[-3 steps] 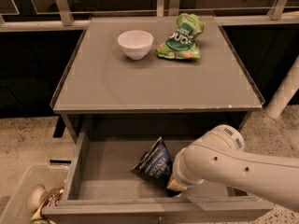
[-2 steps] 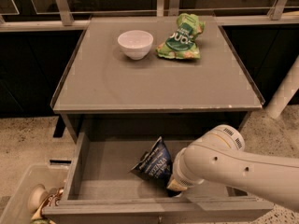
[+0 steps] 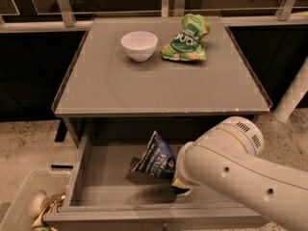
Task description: Pick blue chip bag from top drawer and place on counter
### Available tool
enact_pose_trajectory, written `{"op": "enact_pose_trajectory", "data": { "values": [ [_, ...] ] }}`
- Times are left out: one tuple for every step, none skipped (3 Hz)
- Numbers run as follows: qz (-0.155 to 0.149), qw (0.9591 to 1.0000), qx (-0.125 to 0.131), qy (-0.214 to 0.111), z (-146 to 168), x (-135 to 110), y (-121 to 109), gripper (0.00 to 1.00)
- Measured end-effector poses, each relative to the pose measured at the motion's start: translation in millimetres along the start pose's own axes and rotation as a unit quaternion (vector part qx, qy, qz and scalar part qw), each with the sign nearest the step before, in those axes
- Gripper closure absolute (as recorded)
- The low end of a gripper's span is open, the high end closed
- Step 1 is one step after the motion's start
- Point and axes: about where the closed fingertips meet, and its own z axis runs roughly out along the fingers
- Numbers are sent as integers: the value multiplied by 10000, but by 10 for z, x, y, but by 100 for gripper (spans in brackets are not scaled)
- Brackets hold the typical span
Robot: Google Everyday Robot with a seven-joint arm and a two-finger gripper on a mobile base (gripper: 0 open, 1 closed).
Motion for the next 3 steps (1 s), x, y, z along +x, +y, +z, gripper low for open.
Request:
{"op": "enact_pose_trajectory", "data": {
  "values": [
    [-139,9988,459,-57,-533,-119,-196,100],
    [-114,9961,863,-166,-1010,-128,-481,100],
    [-135,9957,899,-188,-1043,-148,-513,100]
  ]
}}
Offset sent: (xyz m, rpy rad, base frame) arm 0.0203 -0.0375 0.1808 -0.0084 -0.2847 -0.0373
